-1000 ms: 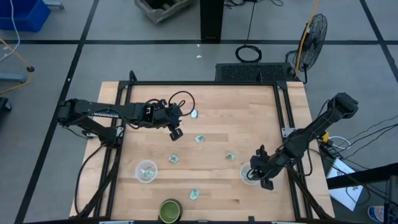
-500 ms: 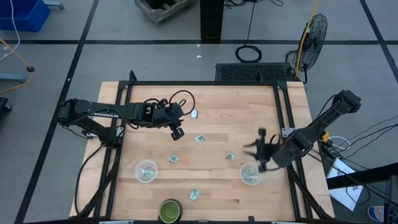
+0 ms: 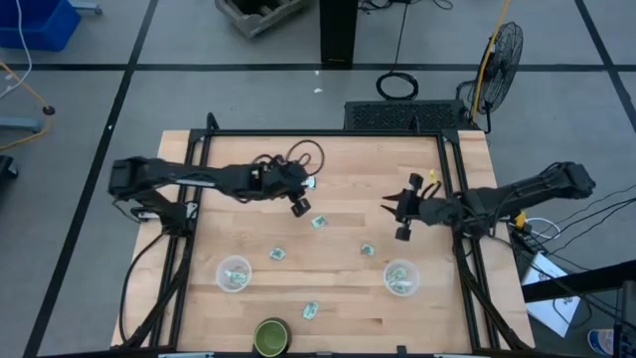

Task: Pick and place Stevia / Truvia into bins
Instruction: Put the green truvia packet into the left transparent container

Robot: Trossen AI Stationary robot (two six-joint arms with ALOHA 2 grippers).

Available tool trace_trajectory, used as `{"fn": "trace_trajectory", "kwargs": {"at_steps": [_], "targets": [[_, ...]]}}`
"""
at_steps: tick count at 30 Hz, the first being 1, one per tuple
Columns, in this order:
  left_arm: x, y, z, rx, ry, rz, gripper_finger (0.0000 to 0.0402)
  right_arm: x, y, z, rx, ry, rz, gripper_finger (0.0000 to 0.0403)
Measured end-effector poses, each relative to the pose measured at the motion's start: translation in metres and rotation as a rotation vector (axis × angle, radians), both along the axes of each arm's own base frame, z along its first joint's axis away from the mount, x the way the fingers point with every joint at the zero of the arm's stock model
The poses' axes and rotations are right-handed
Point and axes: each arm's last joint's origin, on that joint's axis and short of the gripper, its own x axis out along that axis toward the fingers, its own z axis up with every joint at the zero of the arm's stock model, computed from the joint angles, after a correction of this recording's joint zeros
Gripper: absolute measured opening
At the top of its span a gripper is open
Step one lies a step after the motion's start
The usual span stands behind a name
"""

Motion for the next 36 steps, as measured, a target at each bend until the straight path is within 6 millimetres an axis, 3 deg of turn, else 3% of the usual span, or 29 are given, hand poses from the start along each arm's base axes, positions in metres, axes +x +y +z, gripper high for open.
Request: {"fn": "trace_trajectory", "kwargs": {"at_steps": [7,12,17,23,36], "targets": [[0.037,0.027,-0.062,-0.034,0.022,-0.042,0.0097,0.001,-0.012,-0.029,-0.014,-0.036,0.025,0.0094],[0.041,0.038,-0.095,-0.035,0.135,-0.023,0.0097,0.001,-0.021,-0.034,-0.084,-0.044,0.014,0.0094],[0.039,0.039,-0.108,-0.051,0.204,-0.013,0.0097,0.002,-0.031,-0.03,-0.085,-0.086,-0.036,0.0094],[0.038,0.042,-0.108,0.025,0.22,0.036,0.0097,0.002,-0.038,-0.03,-0.032,-0.091,0.003,0.0094],[0.045,0.049,-0.128,-0.011,0.21,0.004,0.0097,0.003,-0.038,-0.028,-0.008,-0.12,0.026,0.0093]]}}
